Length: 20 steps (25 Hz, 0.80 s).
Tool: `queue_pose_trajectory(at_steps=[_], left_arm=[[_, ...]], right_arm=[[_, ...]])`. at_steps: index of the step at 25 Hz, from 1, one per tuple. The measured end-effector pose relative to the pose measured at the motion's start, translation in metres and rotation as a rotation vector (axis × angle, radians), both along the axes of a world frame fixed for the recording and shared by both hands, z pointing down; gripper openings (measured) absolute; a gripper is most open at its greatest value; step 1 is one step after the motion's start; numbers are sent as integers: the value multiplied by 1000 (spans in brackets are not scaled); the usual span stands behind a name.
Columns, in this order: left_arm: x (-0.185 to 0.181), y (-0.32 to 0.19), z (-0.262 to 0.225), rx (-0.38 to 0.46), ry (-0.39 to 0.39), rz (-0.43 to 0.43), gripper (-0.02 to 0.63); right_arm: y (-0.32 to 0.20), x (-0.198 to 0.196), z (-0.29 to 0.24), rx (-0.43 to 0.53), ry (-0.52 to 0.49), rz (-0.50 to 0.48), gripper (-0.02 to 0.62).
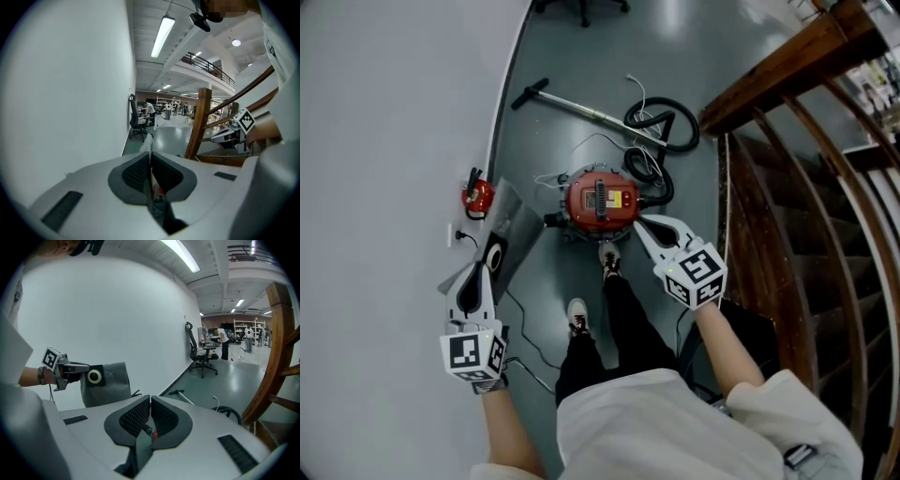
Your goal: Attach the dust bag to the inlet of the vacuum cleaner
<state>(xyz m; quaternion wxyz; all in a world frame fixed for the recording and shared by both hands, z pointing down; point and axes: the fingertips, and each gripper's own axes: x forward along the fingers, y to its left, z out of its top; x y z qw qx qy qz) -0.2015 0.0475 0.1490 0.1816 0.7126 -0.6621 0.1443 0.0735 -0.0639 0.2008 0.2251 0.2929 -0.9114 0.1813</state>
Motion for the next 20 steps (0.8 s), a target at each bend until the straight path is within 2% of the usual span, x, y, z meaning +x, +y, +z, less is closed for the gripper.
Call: queue_pose_trajectory(at_steps=[10, 17, 20], left_arm=[[-14, -16, 47, -29, 28, -50, 23], [-28, -27, 77, -26, 67, -138, 23], [-29, -28, 91, -42, 64, -144, 23]], right_arm=[[-20, -14, 45, -83, -5, 6, 31], [-28, -16, 78, -120, 13, 23, 31], [-29, -17, 94, -141, 24, 29, 31]])
